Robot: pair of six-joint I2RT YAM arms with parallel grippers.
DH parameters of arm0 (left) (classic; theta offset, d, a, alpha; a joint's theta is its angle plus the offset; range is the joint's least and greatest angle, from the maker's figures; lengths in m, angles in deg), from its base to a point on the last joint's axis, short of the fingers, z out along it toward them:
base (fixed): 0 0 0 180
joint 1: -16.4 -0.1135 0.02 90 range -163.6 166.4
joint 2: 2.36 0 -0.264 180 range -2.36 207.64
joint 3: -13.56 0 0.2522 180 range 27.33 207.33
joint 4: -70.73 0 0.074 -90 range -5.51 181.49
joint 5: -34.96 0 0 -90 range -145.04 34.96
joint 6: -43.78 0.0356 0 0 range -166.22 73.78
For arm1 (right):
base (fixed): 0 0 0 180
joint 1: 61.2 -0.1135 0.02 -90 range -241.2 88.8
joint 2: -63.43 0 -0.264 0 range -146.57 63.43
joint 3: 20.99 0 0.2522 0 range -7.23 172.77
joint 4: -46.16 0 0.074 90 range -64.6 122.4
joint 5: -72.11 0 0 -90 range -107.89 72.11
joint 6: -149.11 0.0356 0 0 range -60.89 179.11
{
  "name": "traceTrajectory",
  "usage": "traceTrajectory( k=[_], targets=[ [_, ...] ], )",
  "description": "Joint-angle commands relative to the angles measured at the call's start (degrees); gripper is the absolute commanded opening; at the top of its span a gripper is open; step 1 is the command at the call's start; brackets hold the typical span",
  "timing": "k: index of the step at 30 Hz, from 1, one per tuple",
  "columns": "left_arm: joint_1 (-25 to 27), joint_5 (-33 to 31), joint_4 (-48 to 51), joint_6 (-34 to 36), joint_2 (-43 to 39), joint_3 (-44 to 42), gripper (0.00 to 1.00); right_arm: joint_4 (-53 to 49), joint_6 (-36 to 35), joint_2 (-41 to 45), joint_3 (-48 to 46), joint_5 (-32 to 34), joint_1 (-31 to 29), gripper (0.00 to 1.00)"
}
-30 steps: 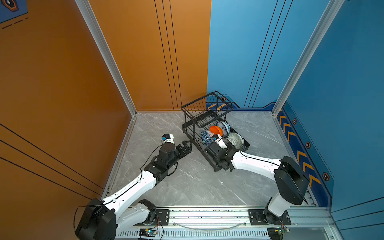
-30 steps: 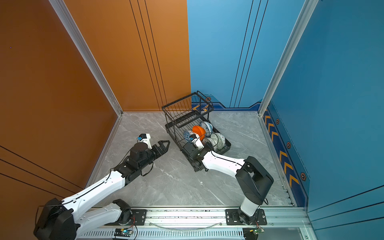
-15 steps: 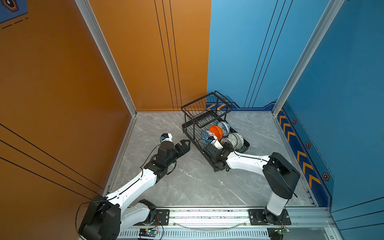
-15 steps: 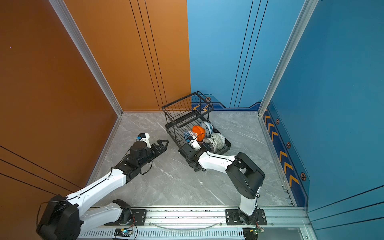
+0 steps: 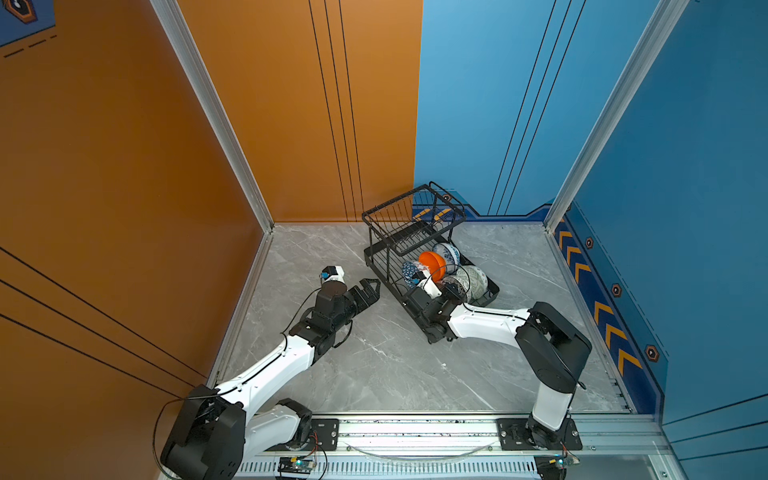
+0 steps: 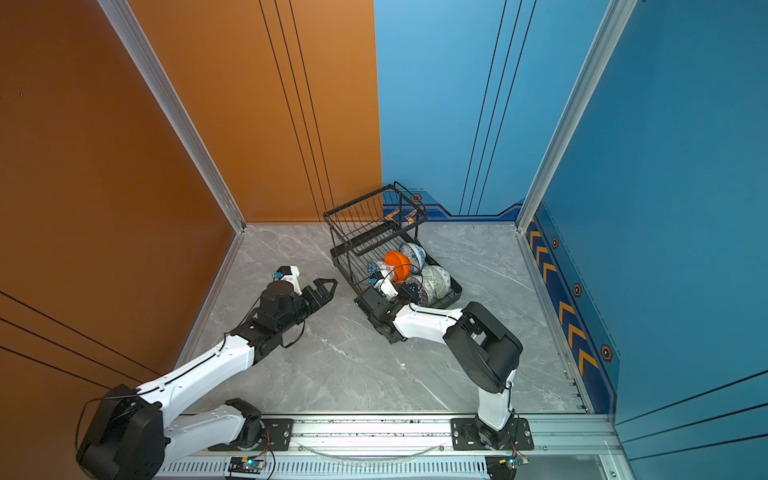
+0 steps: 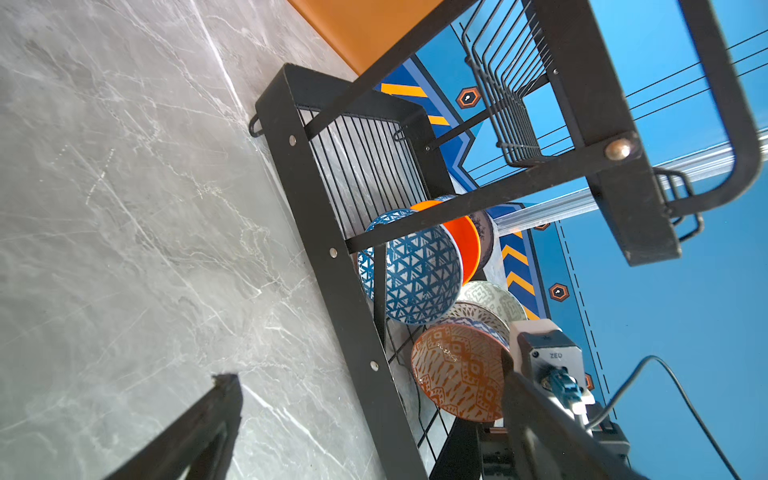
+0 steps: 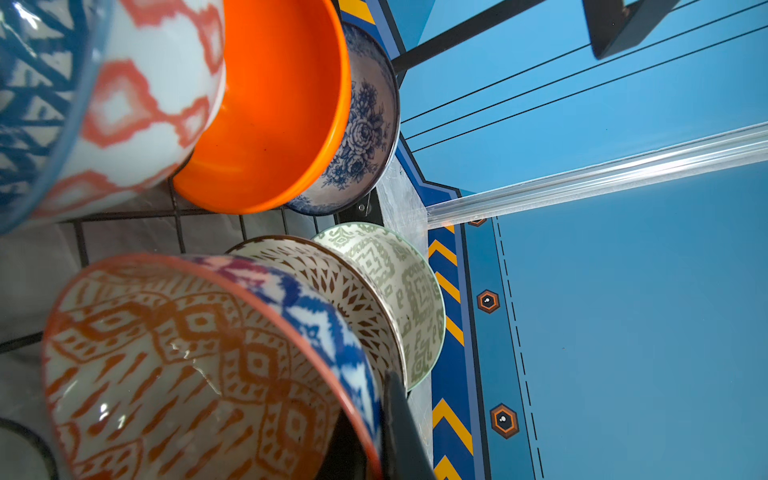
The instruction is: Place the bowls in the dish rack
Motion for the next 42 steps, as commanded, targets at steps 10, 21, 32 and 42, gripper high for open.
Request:
traceTrajectory(
  k=[10,21,32,42],
  targets=[
    [-0.85,1.43,-0.68,0.63,0.62,0.51,0.98,3.45,-1.81,-2.17,-1.64,4.93,-1.48,0.0],
    [-0.91,1.61,-0.62,0.62,0.27,0.29,0.98,-0.99,3.29,-2.4,-2.53,3.36,-2.68,0.0],
    [-0.83,1.68,-0.61,0.62,0.18,0.3,0.98,-9.94,12.23,-1.65,-1.44,-0.98,-3.18,0.0],
    [-0.39,1.48,-0.66,0.54,-0.19,0.12,0.98,-17.94,18.55,0.68,1.48,-4.43,-1.5,0.03]
  ],
)
